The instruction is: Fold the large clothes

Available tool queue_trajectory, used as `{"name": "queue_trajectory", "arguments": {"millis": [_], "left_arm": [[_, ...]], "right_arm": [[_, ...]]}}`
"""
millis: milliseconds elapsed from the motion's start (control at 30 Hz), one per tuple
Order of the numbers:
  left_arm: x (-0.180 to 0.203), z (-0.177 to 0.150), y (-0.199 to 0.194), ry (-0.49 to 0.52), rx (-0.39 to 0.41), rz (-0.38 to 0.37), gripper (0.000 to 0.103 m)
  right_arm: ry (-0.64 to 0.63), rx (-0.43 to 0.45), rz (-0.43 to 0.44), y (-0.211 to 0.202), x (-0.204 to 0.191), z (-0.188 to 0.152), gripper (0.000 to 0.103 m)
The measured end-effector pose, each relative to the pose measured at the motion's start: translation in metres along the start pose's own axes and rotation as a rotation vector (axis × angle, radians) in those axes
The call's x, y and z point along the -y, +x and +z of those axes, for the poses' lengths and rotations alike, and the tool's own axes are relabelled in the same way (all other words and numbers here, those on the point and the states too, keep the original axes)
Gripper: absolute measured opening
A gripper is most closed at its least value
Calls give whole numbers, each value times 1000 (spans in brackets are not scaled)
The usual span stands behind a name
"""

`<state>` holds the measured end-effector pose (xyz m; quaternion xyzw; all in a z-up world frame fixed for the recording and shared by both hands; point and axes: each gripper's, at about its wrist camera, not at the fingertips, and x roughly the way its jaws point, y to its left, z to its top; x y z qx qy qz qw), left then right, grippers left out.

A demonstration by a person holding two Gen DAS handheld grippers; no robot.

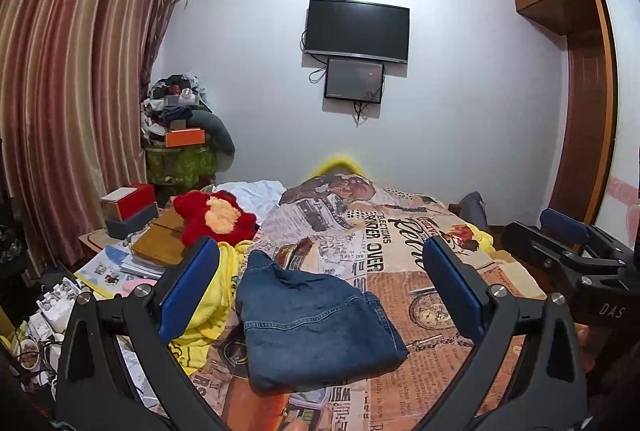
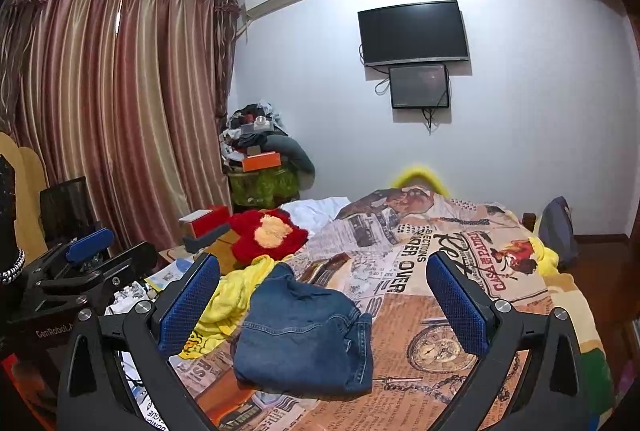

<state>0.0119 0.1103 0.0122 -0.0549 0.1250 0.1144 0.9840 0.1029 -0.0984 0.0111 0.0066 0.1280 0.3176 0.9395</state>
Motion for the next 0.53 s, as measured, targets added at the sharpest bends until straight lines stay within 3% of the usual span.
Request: {"name": "queue_trajectory", "arguments": {"millis": [533], "left_arm": [[-5,1,8,-9,-22,-10,102]], "right_arm": [[-2,-3,-1,1,0,1,103]]}}
